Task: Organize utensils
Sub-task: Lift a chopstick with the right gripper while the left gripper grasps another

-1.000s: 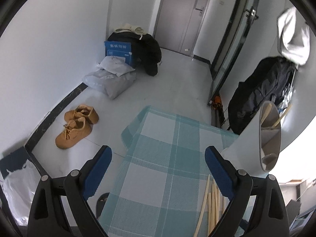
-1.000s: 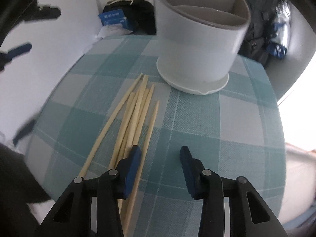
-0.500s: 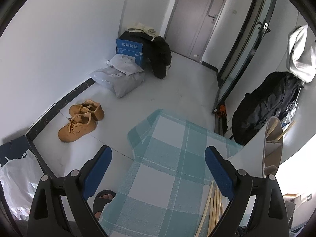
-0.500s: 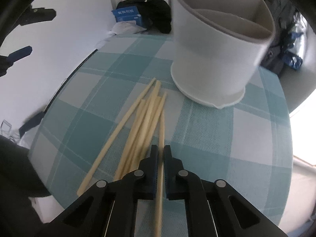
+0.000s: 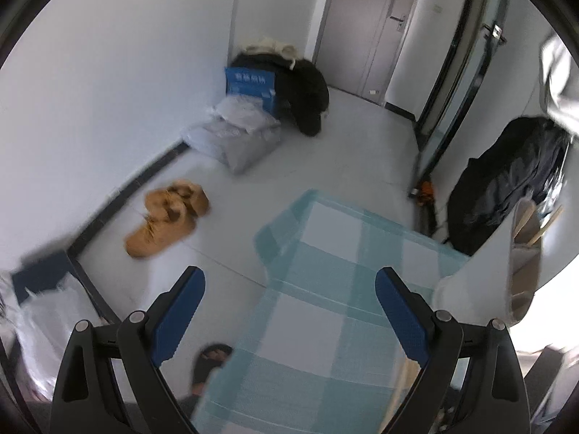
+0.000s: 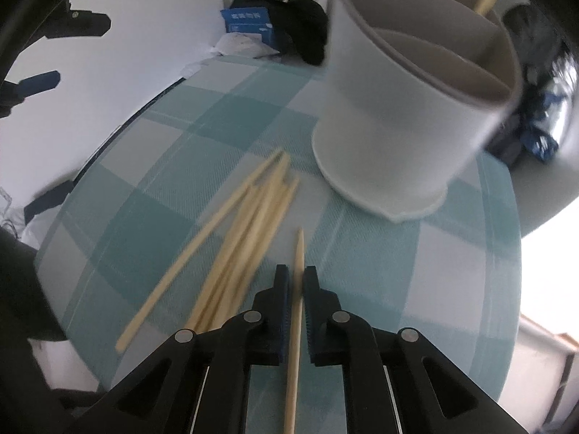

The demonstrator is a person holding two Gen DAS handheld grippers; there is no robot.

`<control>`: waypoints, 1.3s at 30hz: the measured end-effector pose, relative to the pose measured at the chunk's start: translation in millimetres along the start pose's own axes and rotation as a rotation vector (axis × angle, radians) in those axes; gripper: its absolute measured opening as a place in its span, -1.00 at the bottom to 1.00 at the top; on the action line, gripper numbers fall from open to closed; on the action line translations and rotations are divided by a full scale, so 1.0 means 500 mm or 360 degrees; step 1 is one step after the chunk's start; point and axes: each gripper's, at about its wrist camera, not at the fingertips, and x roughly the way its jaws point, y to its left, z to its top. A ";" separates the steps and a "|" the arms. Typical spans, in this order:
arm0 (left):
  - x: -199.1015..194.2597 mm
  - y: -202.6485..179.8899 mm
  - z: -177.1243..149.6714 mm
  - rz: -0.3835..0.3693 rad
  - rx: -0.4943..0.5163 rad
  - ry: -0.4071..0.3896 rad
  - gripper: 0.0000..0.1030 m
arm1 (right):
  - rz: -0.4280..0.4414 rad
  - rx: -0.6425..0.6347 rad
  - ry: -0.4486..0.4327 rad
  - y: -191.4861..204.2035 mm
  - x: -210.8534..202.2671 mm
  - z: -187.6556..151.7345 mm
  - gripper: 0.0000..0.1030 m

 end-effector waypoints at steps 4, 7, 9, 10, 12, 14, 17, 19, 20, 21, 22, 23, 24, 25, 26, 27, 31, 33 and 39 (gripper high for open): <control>0.021 -0.013 -0.013 -0.0097 0.0094 0.0132 0.80 | 0.0037 0.0024 -0.0027 -0.001 0.010 0.015 -0.82; 0.047 -0.026 -0.031 -0.0170 0.0133 0.0283 0.80 | 0.0130 0.0111 -0.0028 -0.029 0.008 0.012 -0.94; 0.064 -0.043 -0.052 -0.0176 0.0207 0.0364 0.80 | 0.0171 0.0210 -0.0055 -0.053 0.000 0.003 -0.94; 0.070 -0.057 -0.065 -0.0172 0.0274 0.0393 0.80 | 0.0184 0.0253 -0.0070 -0.064 -0.005 0.002 -0.94; 0.075 -0.083 -0.088 -0.0167 0.0383 0.0416 0.80 | 0.0229 0.0355 -0.0133 -0.092 -0.027 -0.001 -0.94; 0.078 -0.102 -0.103 -0.0196 0.0463 0.0461 0.80 | 0.0278 0.0445 -0.0229 -0.119 -0.058 -0.006 -0.94; 0.093 -0.133 -0.133 -0.0220 0.0557 0.0558 0.80 | 0.0332 0.0587 -0.0369 -0.170 -0.100 -0.011 -0.94; 0.094 -0.146 -0.144 -0.0216 0.0618 0.0582 0.80 | 0.0396 0.0710 -0.0450 -0.204 -0.127 -0.022 -0.94; 0.094 -0.152 -0.150 -0.0195 0.0652 0.0576 0.80 | 0.0420 0.0758 -0.0479 -0.218 -0.132 -0.020 -0.94; 0.092 -0.156 -0.153 -0.0176 0.0677 0.0567 0.80 | 0.0446 0.0813 -0.0514 -0.234 -0.143 -0.025 -0.94; 0.092 -0.159 -0.156 -0.0146 0.0702 0.0552 0.80 | 0.0463 0.0844 -0.0537 -0.240 -0.145 -0.010 -0.94; 0.094 -0.161 -0.160 -0.0110 0.0720 0.0548 0.80 | 0.0474 0.0871 -0.0562 -0.241 -0.149 0.002 -0.94; 0.099 -0.159 -0.160 -0.0112 0.0715 0.0563 0.80 | 0.0478 0.0889 -0.0580 -0.246 -0.156 -0.001 -0.94; 0.104 -0.158 -0.161 -0.0118 0.0705 0.0588 0.80 | 0.0481 0.0907 -0.0595 -0.251 -0.162 -0.004 -0.94; 0.108 -0.161 -0.165 -0.0107 0.0701 0.0597 0.80 | 0.0491 0.0933 -0.0613 -0.259 -0.169 -0.008 -0.94; 0.113 -0.161 -0.168 -0.0076 0.0702 0.0602 0.83 | 0.0503 0.0956 -0.0629 -0.266 -0.175 -0.011 -0.94; 0.122 -0.166 -0.156 -0.0024 0.0684 0.0559 0.83 | 0.0510 0.1008 -0.0642 -0.313 -0.178 -0.017 -0.94; 0.131 -0.171 -0.146 -0.0004 0.0680 0.0552 0.83 | 0.0519 0.1033 -0.0650 -0.327 -0.178 -0.019 -0.94; 0.166 -0.201 -0.119 -0.0010 0.0693 0.0581 0.79 | 0.0510 0.1054 -0.0672 -0.339 -0.183 -0.038 -0.94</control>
